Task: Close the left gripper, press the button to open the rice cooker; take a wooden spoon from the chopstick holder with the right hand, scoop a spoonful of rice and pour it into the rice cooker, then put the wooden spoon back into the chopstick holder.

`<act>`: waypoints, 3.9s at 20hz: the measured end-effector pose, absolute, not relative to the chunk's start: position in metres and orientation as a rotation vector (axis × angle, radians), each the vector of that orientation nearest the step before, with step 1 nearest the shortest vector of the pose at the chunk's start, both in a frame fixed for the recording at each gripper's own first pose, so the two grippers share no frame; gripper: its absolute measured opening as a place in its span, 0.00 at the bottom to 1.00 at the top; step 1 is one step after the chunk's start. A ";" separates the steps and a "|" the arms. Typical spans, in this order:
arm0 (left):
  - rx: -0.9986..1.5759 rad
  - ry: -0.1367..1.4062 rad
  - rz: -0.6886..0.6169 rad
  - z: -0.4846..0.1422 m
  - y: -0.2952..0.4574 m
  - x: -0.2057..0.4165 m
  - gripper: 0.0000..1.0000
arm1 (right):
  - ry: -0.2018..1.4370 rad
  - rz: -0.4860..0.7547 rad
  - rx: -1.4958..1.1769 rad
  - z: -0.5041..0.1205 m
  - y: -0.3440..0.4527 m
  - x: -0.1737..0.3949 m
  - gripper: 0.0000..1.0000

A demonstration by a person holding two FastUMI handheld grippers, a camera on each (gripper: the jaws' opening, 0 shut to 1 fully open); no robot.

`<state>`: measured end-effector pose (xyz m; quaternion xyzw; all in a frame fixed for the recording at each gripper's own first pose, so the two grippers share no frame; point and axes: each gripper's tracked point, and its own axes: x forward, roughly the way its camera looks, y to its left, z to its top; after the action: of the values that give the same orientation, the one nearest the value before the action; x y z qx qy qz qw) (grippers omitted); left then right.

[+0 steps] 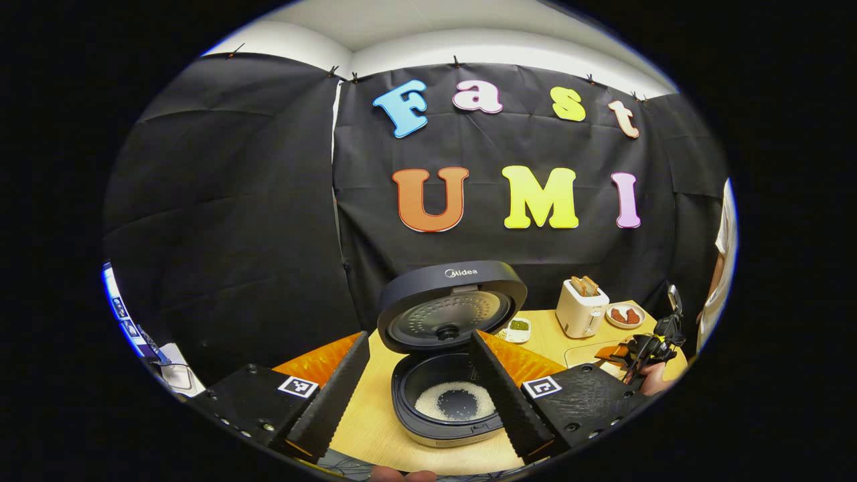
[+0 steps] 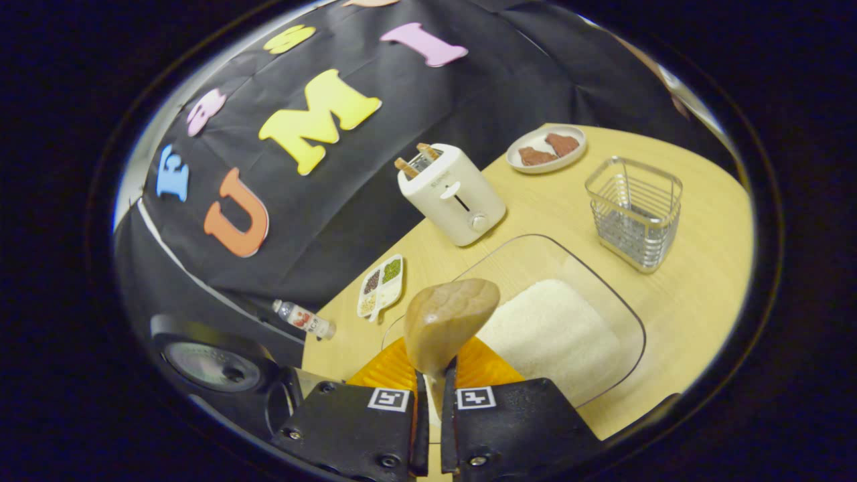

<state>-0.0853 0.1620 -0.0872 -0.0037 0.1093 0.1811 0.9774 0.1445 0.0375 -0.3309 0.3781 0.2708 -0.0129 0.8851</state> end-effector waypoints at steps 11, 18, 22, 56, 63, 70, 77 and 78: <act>0.001 0.217 0.335 -0.077 0.130 -0.069 0.95 | 0.444 -0.037 1.207 -0.302 -0.040 0.145 0.12; 0.005 0.185 0.357 -0.074 0.123 -0.069 0.96 | 0.371 0.088 1.321 -0.236 -0.044 0.135 0.12; -0.001 0.165 0.394 -0.073 0.133 -0.083 0.95 | 0.393 0.211 1.287 -0.197 0.001 0.131 0.12; -0.114 0.165 0.443 -0.115 0.222 -0.175 0.95 | 0.389 0.476 -0.077 -0.230 0.338 0.066 0.12; -0.118 0.158 0.446 -0.112 0.225 -0.181 0.95 | 0.177 0.497 -0.377 -0.208 0.354 0.048 0.12; -0.117 0.151 0.428 -0.106 0.218 -0.178 0.95 | 0.139 0.524 -0.388 -0.200 0.359 0.042 0.12; -0.120 0.138 0.404 -0.099 0.211 -0.166 0.95 | 0.188 0.552 -0.184 -0.174 0.346 0.035 0.12; -0.119 0.135 0.402 -0.098 0.209 -0.163 0.95 | 0.190 0.552 -0.151 -0.168 0.342 0.035 0.12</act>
<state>-0.1628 0.2088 -0.0979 -0.0593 0.0668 0.1994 0.9758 0.0353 0.3424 -0.1680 -0.0742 0.0936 0.2717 0.9549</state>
